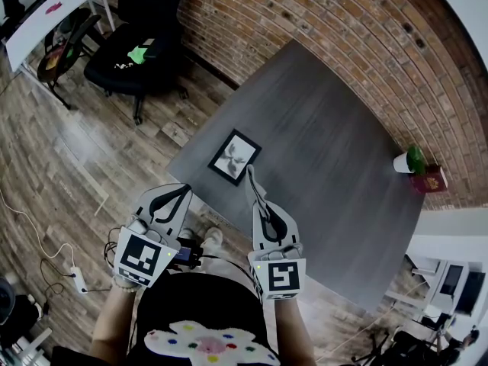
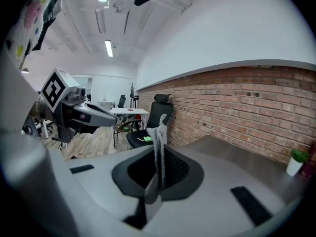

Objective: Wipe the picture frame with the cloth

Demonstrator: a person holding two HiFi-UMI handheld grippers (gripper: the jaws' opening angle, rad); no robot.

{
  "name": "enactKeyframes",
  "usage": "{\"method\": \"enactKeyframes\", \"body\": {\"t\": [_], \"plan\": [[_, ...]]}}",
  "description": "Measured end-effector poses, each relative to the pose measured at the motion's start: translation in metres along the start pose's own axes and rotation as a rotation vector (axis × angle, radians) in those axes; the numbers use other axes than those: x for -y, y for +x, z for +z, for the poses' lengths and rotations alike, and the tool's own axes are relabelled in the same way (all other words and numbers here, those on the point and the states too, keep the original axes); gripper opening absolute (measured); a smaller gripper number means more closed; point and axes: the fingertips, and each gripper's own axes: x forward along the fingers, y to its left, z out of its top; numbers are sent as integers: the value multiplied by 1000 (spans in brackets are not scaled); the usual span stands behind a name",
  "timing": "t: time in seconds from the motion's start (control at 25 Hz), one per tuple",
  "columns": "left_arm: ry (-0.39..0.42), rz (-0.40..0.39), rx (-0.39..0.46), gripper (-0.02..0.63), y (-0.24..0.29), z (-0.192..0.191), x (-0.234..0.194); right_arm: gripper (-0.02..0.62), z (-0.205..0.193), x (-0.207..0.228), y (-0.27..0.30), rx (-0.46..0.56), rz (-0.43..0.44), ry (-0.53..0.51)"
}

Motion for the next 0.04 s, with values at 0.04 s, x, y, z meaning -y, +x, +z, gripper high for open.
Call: {"method": "enactKeyframes", "body": {"t": [0.04], "plan": [[0,1,0,9,0,0,-1,15,0,0,0,-1,0,-1]]}}
